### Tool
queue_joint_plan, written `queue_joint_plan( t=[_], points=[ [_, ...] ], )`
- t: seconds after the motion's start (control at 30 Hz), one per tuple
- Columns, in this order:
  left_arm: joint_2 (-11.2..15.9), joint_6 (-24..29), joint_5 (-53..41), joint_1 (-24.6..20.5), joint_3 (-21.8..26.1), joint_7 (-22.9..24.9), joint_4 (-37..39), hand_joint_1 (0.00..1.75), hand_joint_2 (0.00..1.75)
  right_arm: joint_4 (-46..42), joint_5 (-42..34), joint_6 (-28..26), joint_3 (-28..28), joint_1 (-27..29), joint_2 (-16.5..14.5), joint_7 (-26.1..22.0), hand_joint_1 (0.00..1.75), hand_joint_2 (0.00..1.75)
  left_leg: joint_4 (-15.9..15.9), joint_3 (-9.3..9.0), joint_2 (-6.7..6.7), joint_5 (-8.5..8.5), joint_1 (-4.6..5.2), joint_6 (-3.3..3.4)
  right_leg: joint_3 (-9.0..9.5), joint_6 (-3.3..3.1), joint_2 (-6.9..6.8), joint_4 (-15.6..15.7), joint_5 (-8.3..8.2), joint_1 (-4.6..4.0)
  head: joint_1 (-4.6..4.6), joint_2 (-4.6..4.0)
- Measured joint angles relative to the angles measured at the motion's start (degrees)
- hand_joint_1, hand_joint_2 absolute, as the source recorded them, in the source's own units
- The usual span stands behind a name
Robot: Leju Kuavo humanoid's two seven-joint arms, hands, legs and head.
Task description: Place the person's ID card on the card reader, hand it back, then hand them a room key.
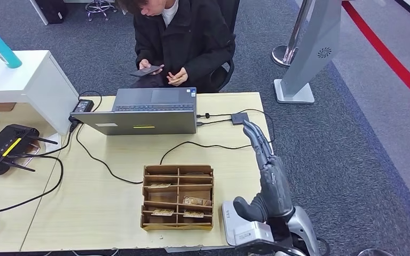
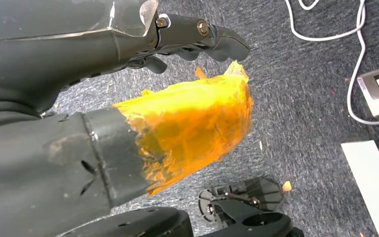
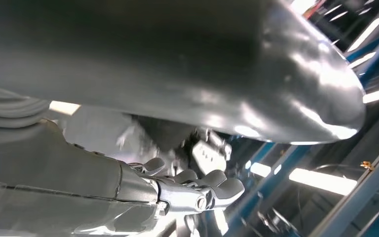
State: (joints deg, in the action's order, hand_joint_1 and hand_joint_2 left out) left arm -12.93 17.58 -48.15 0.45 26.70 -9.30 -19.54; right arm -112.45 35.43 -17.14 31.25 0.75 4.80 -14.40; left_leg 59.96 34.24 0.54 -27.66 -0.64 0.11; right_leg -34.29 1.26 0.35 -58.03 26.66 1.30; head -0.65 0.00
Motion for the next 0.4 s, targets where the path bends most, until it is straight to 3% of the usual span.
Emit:
queue_joint_plan(
  t=[0.4],
  points=[
    [0.1, 1.3, 1.2, 0.7, 0.8, -3.0, 0.1, 0.00, 0.00, -3.9, -14.7, 4.2, -1.7, 8.8, 0.6, -8.8, 0.00, 0.00, 0.0, 0.01, 0.00, -0.04, 0.00, 0.03, 0.00, 0.00, -0.01, 0.0, 0.04, 0.00, 0.01, 0.00]
  ],
)
